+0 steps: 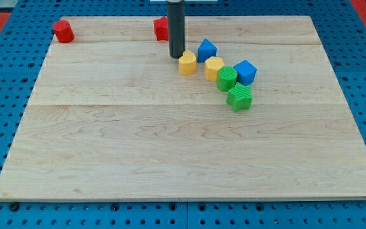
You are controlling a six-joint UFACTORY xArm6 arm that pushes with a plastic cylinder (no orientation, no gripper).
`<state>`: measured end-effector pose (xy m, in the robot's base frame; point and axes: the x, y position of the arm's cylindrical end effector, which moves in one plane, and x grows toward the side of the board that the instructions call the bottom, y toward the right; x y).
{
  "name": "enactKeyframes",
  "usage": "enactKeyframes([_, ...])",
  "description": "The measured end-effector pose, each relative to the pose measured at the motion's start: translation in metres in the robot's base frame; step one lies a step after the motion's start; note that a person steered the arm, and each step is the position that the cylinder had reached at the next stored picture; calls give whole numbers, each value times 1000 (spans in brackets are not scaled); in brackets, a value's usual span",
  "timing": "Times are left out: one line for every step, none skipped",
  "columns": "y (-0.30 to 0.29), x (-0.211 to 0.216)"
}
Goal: Slide the blue cube to the top right
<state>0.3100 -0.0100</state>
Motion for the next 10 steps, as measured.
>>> enactKeyframes([-23, 7])
enactKeyframes([-44, 49])
enactKeyframes([-41, 129])
enactKeyframes([11, 206])
enactKeyframes([108, 249])
enactKeyframes([217, 245])
enactKeyframes([292, 214])
enactKeyframes([310, 167])
enactKeyframes([262, 137])
enactKeyframes([212, 114])
